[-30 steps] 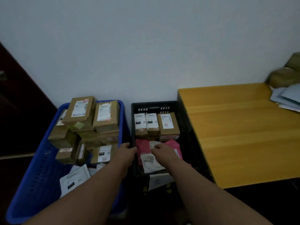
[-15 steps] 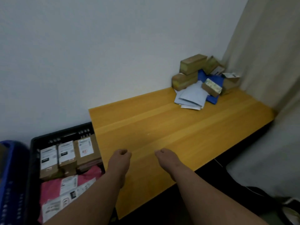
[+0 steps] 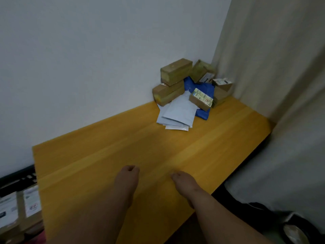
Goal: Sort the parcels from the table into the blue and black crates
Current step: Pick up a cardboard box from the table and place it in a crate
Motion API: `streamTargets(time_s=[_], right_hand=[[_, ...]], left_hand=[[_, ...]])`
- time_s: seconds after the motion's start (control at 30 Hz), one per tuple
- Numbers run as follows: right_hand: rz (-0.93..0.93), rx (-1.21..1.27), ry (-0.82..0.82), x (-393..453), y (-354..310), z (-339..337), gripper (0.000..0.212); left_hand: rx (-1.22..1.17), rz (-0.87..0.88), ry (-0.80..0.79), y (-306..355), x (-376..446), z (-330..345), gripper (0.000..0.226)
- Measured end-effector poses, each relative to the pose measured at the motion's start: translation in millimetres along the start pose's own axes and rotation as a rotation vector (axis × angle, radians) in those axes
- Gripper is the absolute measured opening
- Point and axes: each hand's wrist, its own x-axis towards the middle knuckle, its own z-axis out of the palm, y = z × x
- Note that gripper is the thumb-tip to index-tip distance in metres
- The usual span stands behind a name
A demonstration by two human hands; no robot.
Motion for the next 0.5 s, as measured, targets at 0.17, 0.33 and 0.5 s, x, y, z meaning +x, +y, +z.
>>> streamTargets(time_s=[0.17,0.33,0.5], right_hand=[[0.065,0.078,0.079,48,-11,-36,0.041],[-0.012,0.070,0.050,93,-25,-54,0.038],[-0.091,0.122,0.040,162,-31,-97,0.023]], left_hand=[[0.034,0.008,-0.019,37,35,34,0.041],[0.041,-0.003,0.012,70,66,66,0.043],[0.033,-0.018,0.077,88,100,104,0.044]])
